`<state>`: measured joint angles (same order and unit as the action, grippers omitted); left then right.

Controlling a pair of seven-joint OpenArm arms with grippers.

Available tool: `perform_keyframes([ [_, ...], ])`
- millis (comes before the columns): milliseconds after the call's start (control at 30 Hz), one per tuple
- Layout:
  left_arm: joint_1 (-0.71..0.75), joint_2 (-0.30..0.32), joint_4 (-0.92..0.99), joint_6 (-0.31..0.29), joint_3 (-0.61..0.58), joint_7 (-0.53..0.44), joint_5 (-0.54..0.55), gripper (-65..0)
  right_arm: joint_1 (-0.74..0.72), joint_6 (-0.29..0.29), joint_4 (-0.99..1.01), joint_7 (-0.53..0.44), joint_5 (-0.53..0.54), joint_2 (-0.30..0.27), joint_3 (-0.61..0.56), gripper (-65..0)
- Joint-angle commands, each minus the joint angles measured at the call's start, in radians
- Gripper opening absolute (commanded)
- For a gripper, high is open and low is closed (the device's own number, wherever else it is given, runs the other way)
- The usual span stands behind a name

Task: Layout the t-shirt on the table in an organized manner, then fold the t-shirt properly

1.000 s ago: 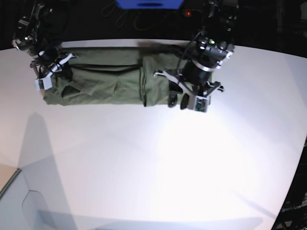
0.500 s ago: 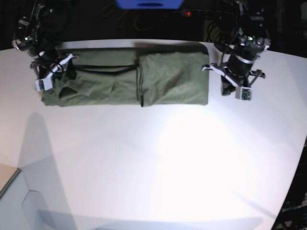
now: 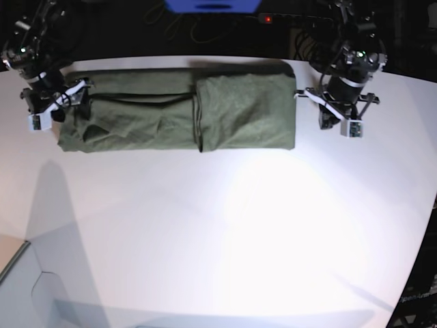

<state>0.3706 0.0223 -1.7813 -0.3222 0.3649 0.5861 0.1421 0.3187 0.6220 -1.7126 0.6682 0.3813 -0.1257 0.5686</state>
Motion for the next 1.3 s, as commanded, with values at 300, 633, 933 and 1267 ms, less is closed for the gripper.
perform_keyframes([
  [300,-0.003,0.005,-0.015,-0.004,0.001,-0.024,0.009,-64.8,-0.048,-0.001,0.125,-0.037,0.017,-0.013,0.054,-20.8],
  [633,0.005,0.005,-0.015,-0.004,0.001,-0.022,0.009,-64.8,-0.088,-0.001,0.227,-0.037,0.015,-0.029,0.051,-20.8],
  [933,0.006,0.005,-0.015,-0.004,0.001,-0.022,0.009,-64.8,-0.086,-0.001,0.271,-0.037,0.015,-0.024,0.047,-28.4],
  [1267,0.006,0.005,-0.015,-0.004,0.001,-0.021,0.009,-64.8,-0.066,-0.001,0.270,-0.031,0.015,-0.027,-0.034,-65.0],
])
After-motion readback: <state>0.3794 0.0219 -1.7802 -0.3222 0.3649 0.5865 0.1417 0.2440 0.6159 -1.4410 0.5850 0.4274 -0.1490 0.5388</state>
